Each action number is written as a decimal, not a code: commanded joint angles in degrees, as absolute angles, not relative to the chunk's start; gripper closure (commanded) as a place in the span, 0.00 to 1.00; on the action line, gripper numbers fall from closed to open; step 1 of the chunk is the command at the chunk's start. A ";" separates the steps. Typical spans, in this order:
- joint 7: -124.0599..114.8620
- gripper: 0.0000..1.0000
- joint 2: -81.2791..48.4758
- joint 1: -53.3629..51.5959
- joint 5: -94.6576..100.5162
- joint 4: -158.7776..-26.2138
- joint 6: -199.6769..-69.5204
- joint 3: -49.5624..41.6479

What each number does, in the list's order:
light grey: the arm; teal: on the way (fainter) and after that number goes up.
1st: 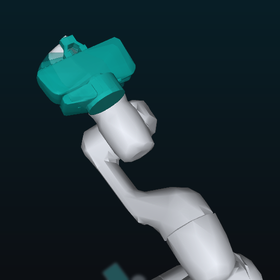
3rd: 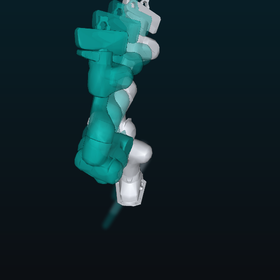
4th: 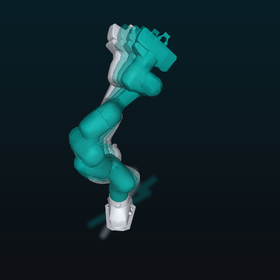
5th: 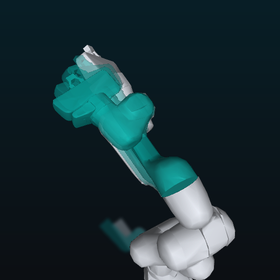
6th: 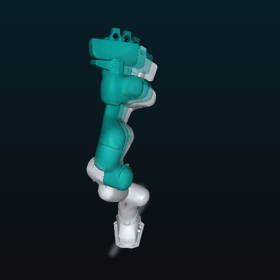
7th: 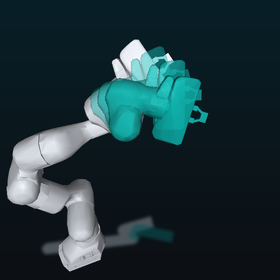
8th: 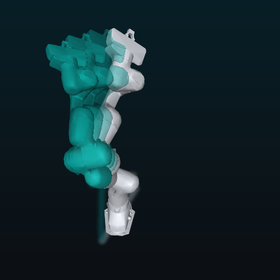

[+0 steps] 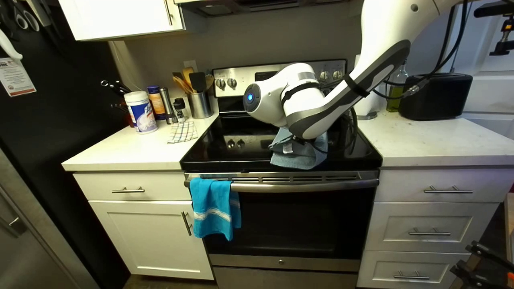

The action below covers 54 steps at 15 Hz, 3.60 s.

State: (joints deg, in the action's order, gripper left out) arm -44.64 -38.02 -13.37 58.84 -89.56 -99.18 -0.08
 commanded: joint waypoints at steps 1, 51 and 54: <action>-46.46 0.00 -34.65 -12.27 57.84 -93.70 -100.51 0.57; -45.93 0.92 -25.29 -12.33 54.48 -101.45 -112.03 3.84; -45.83 1.00 -24.61 -12.28 54.27 -101.99 -112.45 3.84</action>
